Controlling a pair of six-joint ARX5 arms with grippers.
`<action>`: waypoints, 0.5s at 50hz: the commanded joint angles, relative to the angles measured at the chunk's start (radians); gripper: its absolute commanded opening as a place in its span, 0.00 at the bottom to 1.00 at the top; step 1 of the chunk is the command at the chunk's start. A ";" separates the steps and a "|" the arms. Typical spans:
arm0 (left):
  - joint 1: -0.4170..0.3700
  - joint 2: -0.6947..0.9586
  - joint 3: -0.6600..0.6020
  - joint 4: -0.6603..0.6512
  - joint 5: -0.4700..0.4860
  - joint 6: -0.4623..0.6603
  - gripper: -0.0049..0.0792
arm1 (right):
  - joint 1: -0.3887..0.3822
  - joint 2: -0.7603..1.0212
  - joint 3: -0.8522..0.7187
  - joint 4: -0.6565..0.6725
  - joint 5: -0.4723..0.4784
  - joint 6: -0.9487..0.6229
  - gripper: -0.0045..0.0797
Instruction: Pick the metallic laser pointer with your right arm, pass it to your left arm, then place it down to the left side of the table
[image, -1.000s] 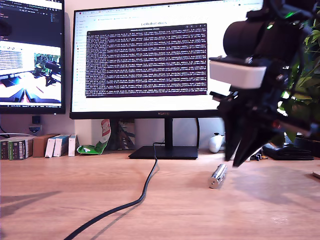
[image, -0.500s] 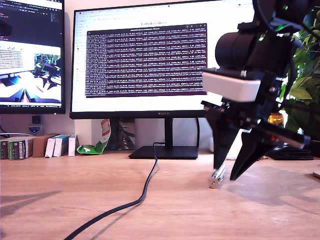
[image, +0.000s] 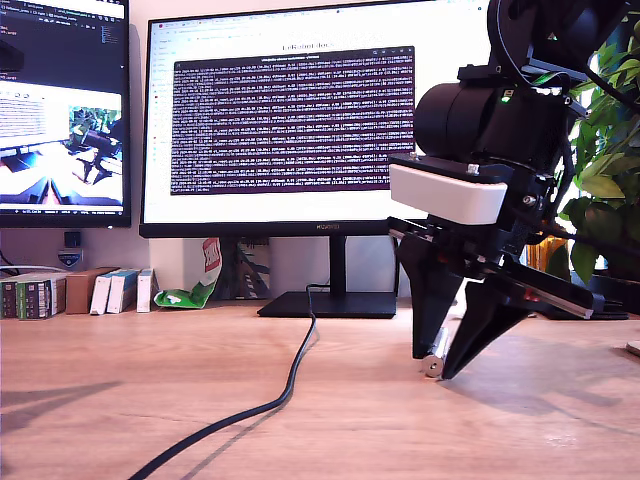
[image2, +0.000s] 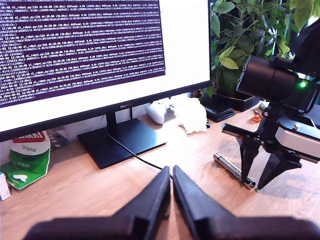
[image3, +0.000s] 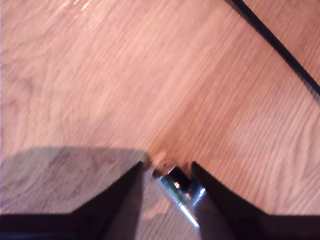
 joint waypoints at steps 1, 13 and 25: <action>-0.003 0.004 0.013 -0.002 0.001 0.004 0.04 | 0.002 0.038 0.010 -0.008 -0.004 -0.011 0.32; -0.003 0.004 0.013 -0.020 0.001 0.004 0.04 | -0.014 0.056 0.025 -0.033 -0.004 -0.078 0.32; -0.003 0.004 0.013 -0.021 0.001 0.004 0.04 | -0.043 0.057 0.081 -0.111 -0.004 -0.127 0.33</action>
